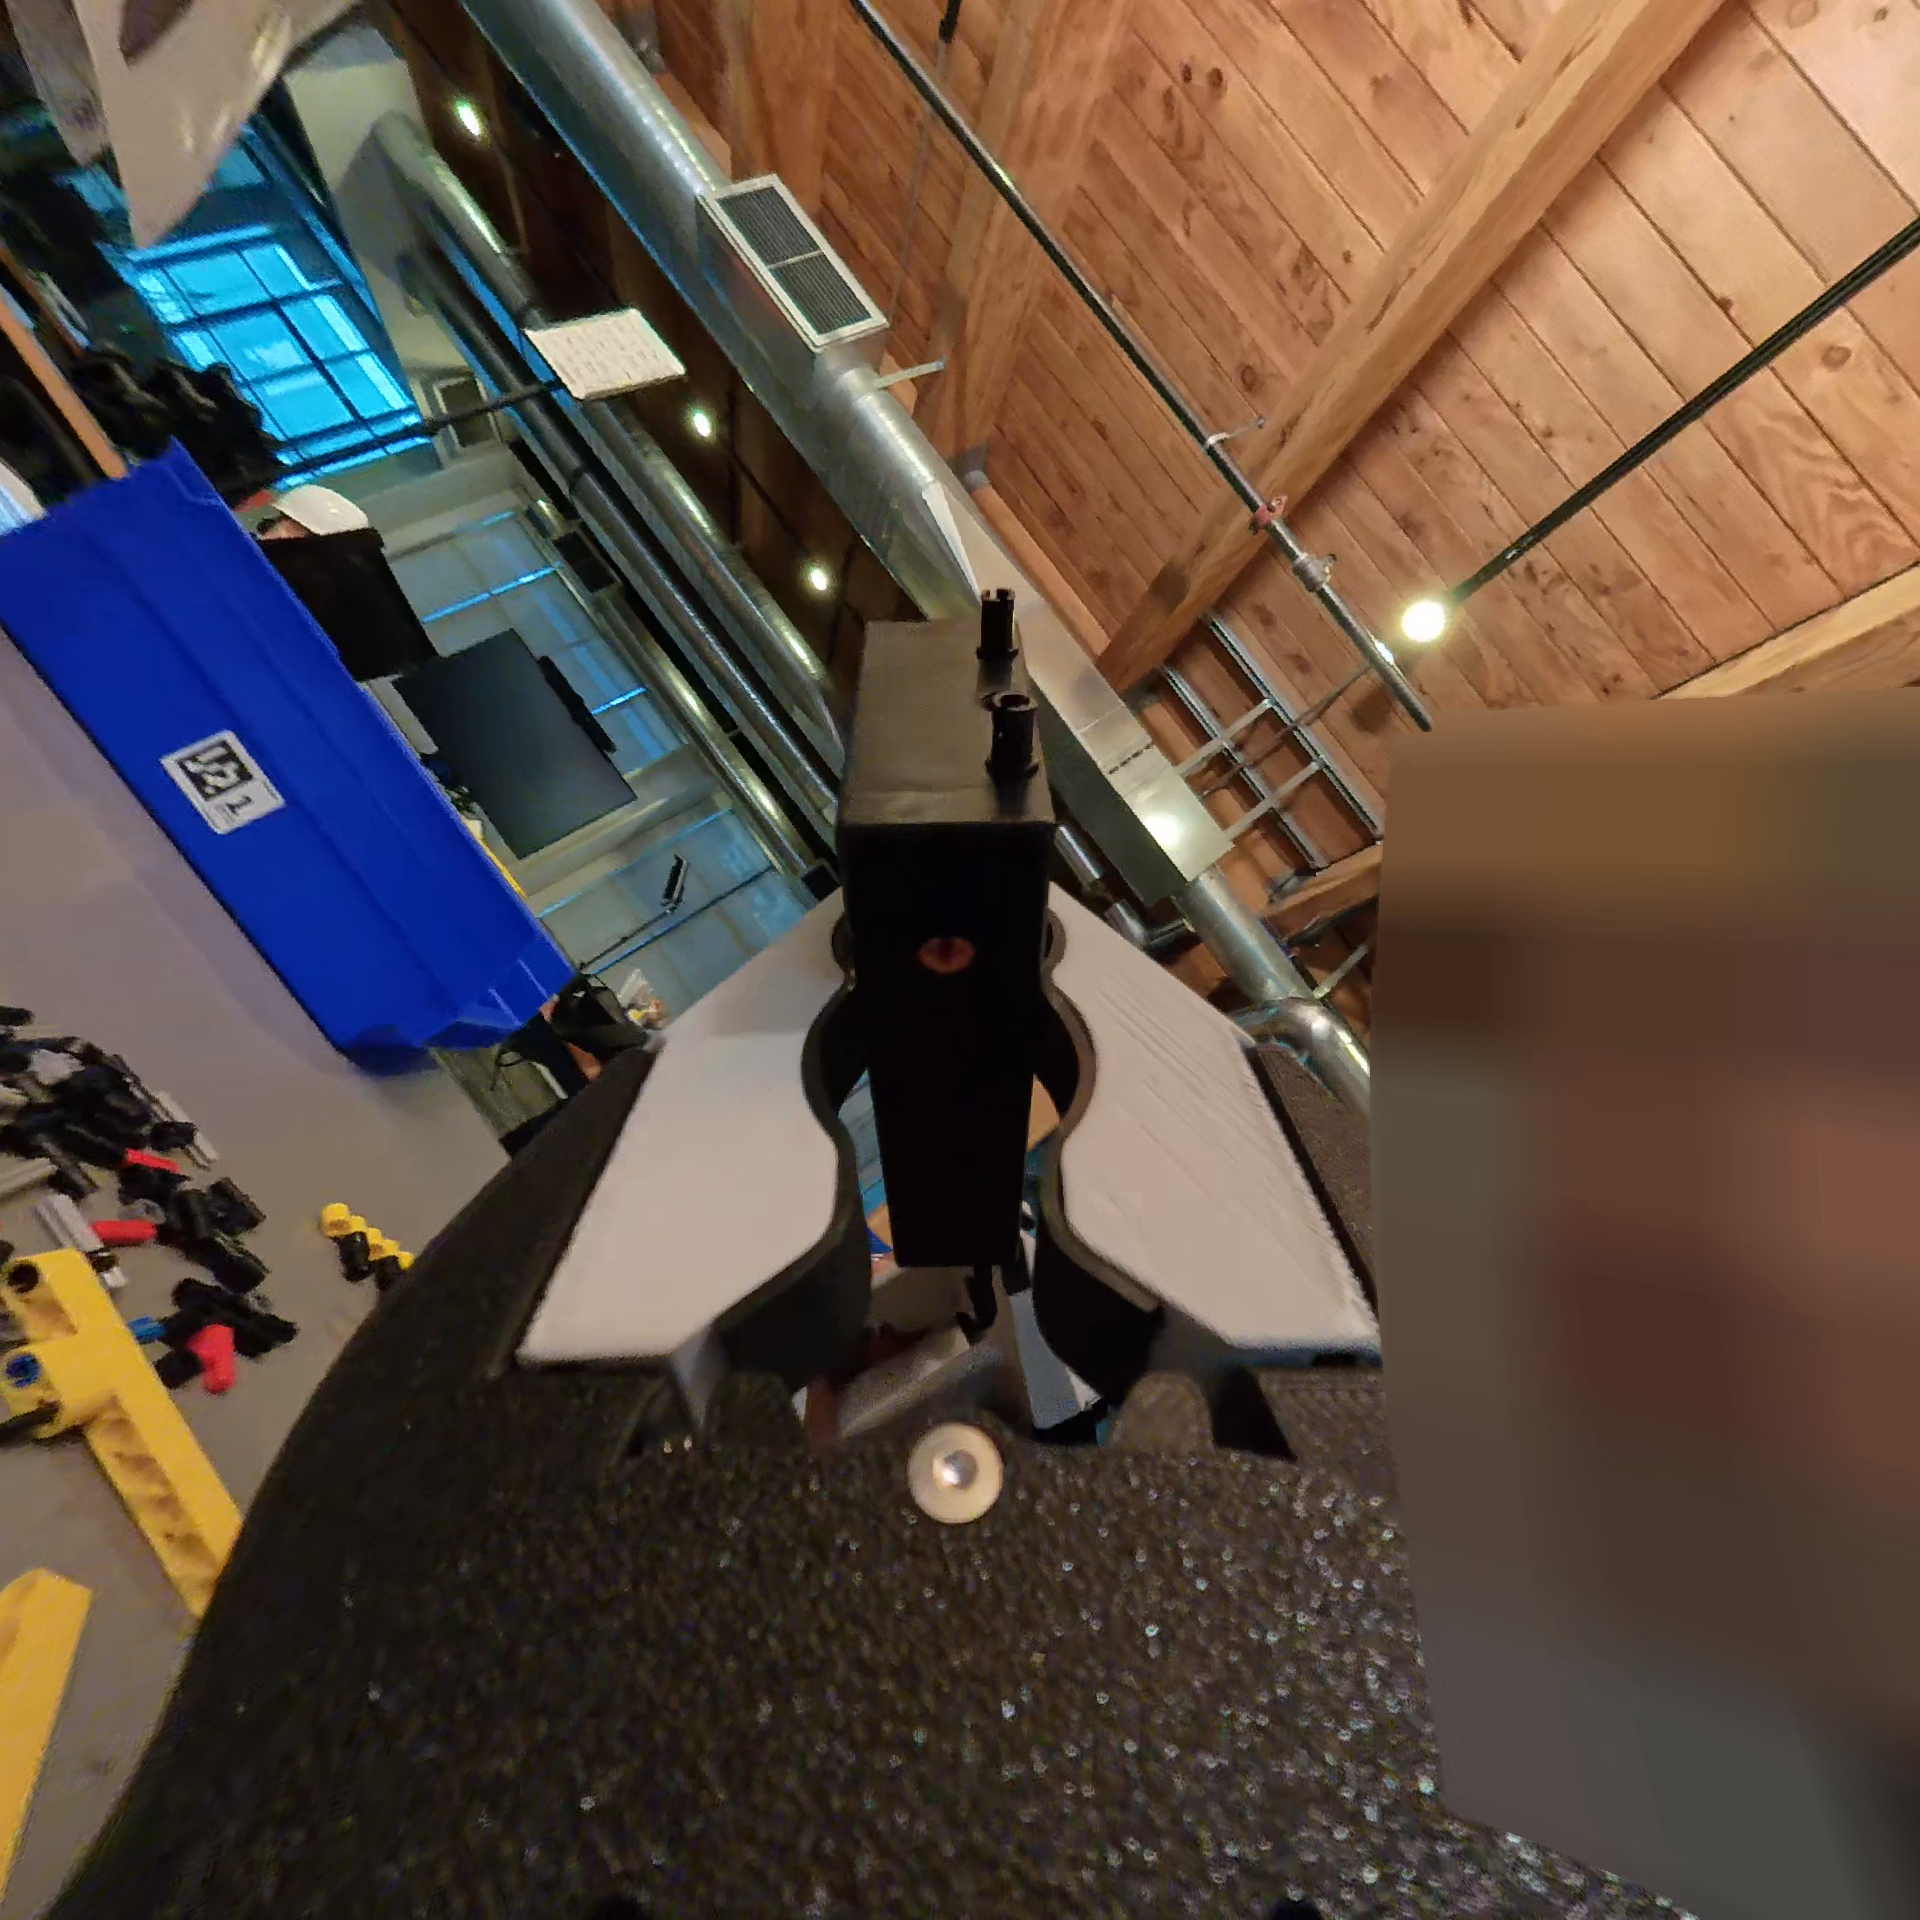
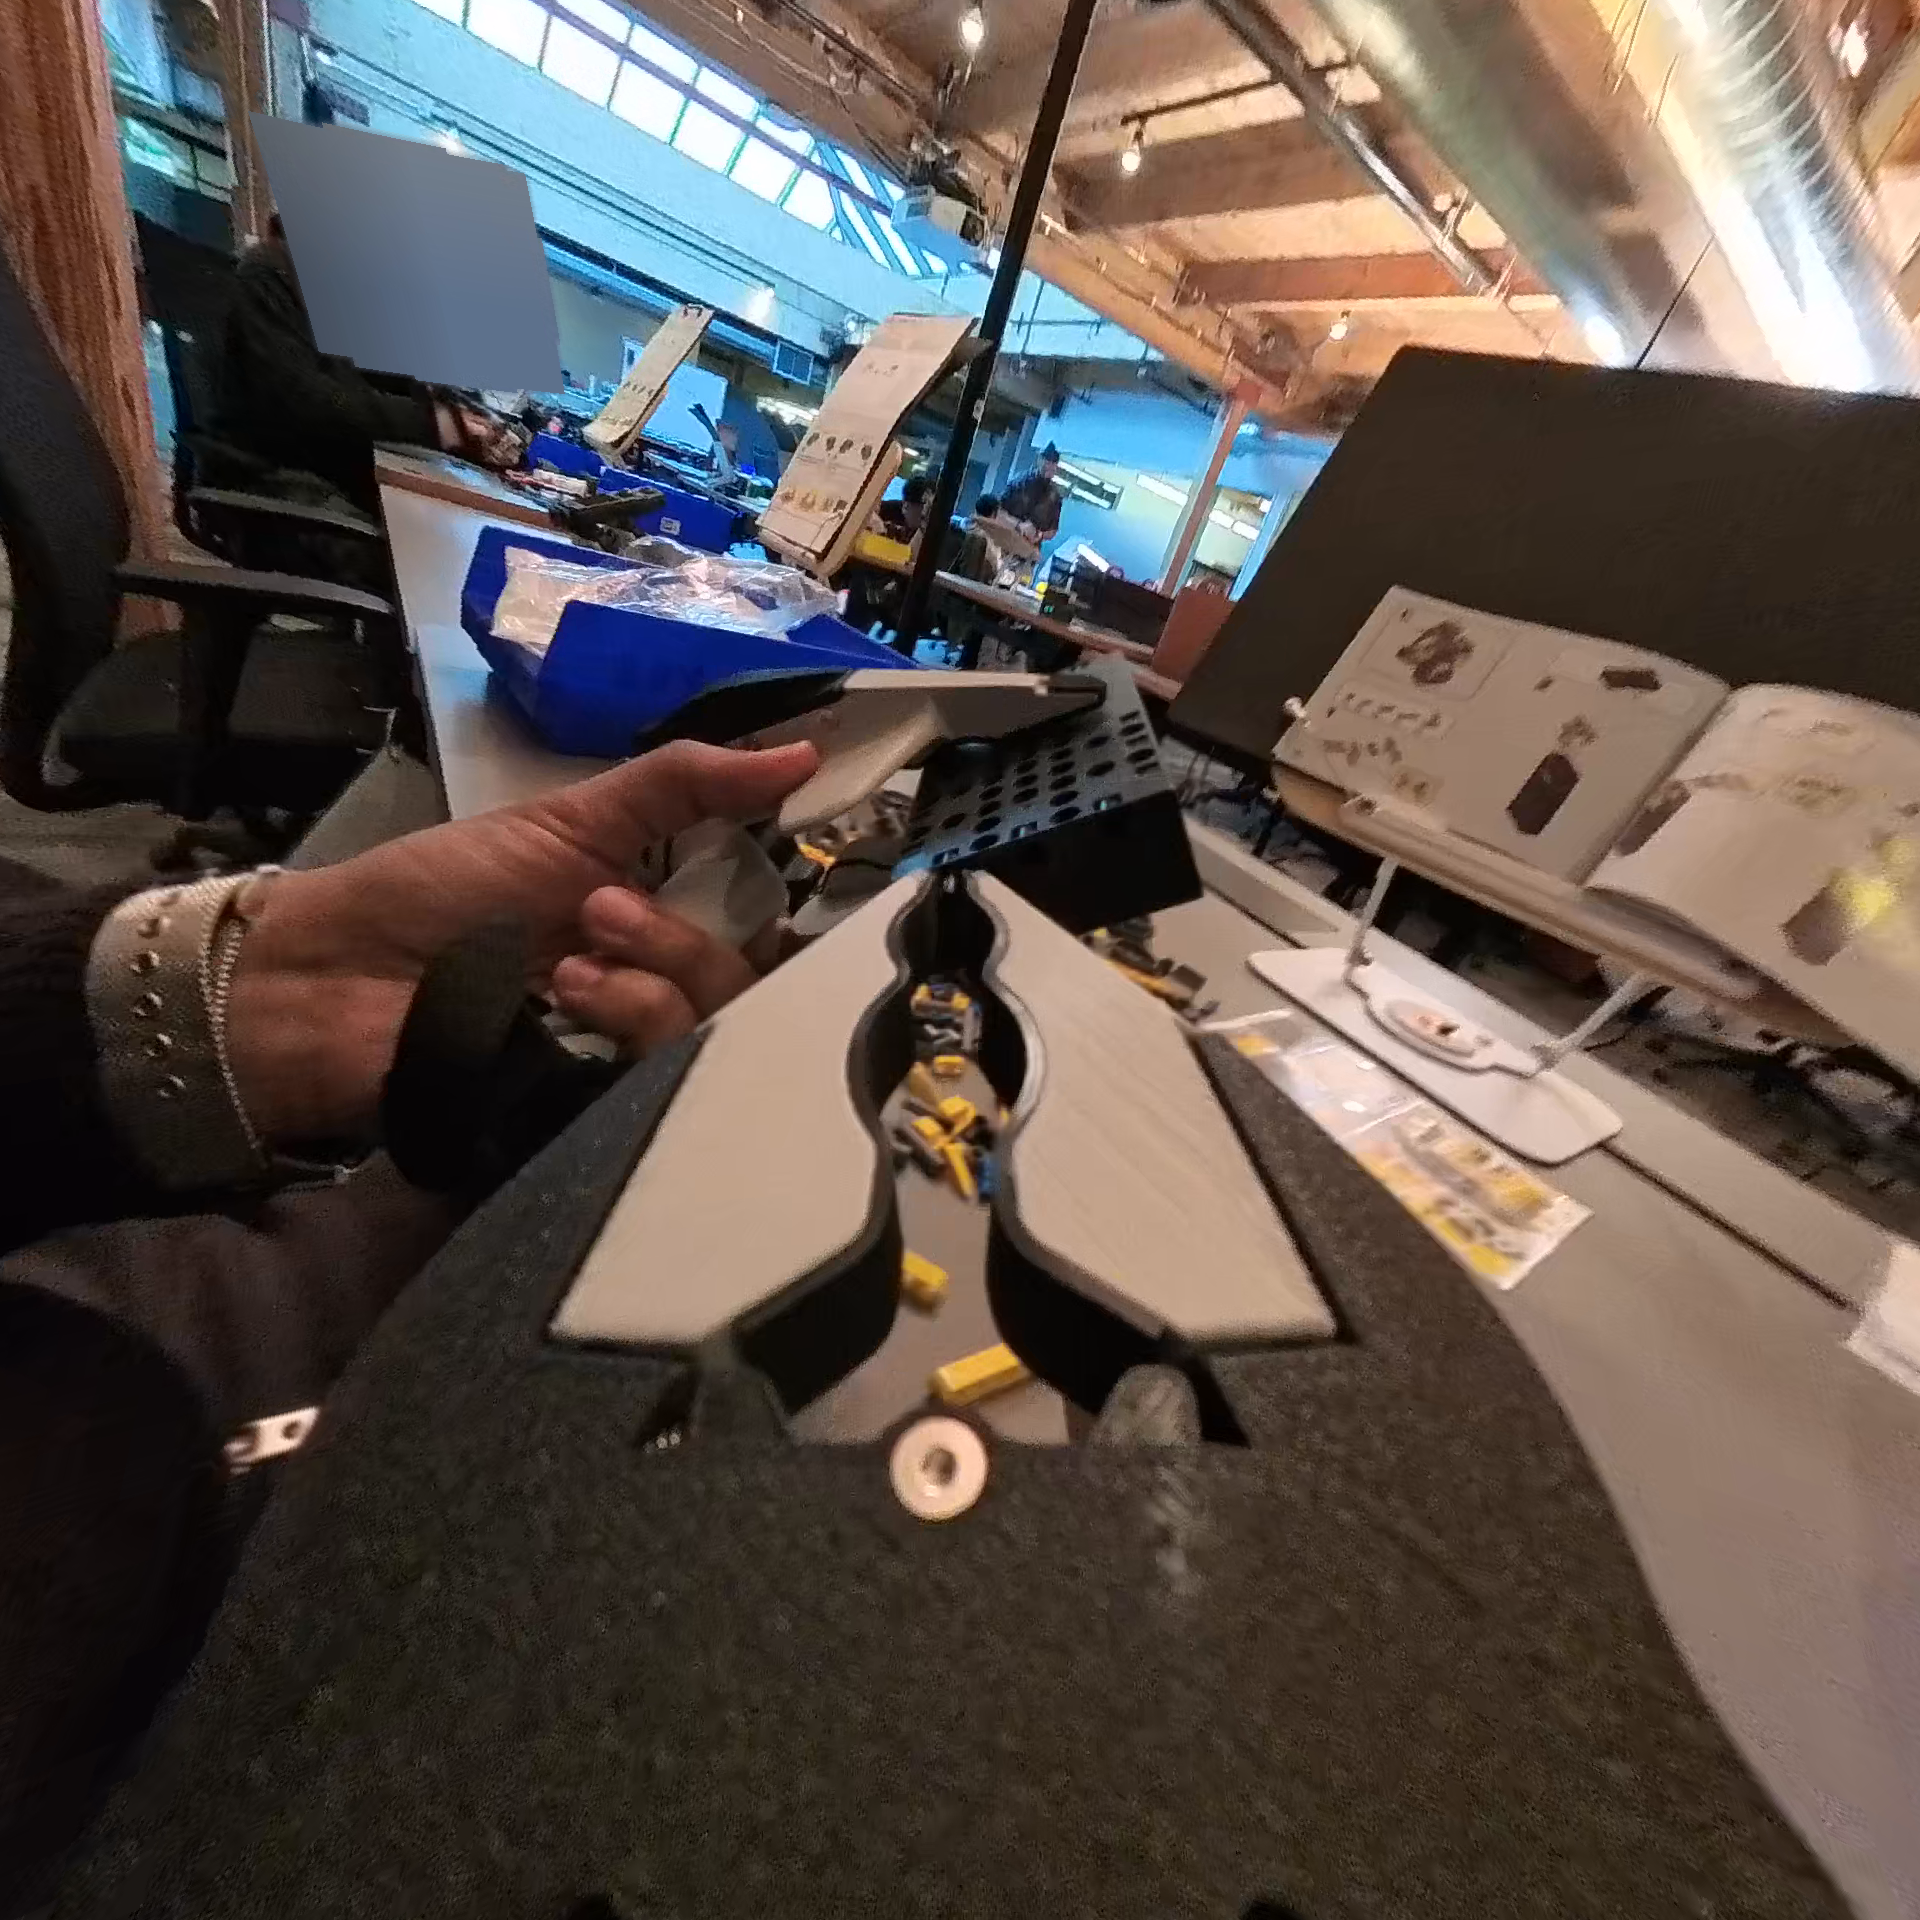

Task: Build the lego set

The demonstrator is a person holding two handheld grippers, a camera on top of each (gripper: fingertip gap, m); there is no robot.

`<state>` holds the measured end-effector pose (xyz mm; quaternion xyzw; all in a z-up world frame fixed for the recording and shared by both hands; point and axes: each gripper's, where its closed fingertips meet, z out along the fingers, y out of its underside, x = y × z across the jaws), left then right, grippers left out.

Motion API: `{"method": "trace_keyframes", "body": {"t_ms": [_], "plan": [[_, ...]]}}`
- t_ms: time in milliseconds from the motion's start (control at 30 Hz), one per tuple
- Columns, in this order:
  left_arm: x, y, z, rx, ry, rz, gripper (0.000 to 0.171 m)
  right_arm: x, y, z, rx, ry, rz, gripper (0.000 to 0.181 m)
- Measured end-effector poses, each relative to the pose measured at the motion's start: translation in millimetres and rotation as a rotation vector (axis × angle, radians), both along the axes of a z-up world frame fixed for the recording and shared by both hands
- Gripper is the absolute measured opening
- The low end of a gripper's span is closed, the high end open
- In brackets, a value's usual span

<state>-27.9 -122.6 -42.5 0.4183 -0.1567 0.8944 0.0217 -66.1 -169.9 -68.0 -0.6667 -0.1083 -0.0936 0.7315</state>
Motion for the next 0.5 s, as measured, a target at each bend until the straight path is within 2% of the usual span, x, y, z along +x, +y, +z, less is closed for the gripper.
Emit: {"method": "trace_keyframes", "body": {"t_ms": [100, 167, 200, 233, 267, 300, 400, 433, 500], "plan": [[-3, 2, 5, 0.044, -0.002, 0.019, 0.025, -3, 2, -1, -0.036, 0.103, 0.050, 0.003], [-6, 13, 12, 0.005, -0.023, 0.053, 0.027, -7, -1, 3, -0.042, 0.186, 0.111, 0.003], [-14, 50, 16, -0.112, -0.053, 0.132, 0.025, -8, -9, 9, -0.023, 0.242, 0.158, 0.003], [-25, 88, 18, -0.125, -0.072, 0.224, 0.026, -1, -20, 16, 0.000, 0.307, 0.167, 0.003], [-32, 107, 18, 0.020, -0.035, 0.337, 0.026, 12, -30, 21, 0.012, 0.340, 0.134, 0.003], [-38, 111, 22, 0.125, -0.016, 0.384, 0.026, 25, -36, 22, 0.012, 0.344, 0.094, 0.004], [-43, 80, 33, 0.332, -0.007, 0.368, 0.026, 55, -39, 17, -0.011, 0.282, -0.004, 0.003], [-39, 70, 33, 0.391, 0.002, 0.360, 0.026, 66, -36, 5, -0.069, 0.261, -0.050, 0.004], [-28, 50, 27, 0.508, 0.041, 0.303, 0.027, 88, -30, -38, -0.291, 0.236, -0.138, 0.004]]}}
